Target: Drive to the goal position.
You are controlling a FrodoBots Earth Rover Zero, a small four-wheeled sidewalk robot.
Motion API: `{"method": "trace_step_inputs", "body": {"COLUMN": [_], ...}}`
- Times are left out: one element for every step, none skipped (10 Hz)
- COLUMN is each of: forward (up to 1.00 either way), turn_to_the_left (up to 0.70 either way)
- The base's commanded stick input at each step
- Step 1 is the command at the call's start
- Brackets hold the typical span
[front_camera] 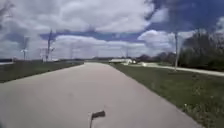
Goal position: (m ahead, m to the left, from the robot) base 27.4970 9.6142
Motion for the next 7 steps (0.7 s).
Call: {"method": "trace_step_inputs", "body": {"forward": [1.0, 1.0, 1.0, 1.0, 1.0, 1.0, 1.0], "turn_to_the_left": [0.0, 0.0, 0.0, 0.0, 0.0, 0.0, 0.0]}}
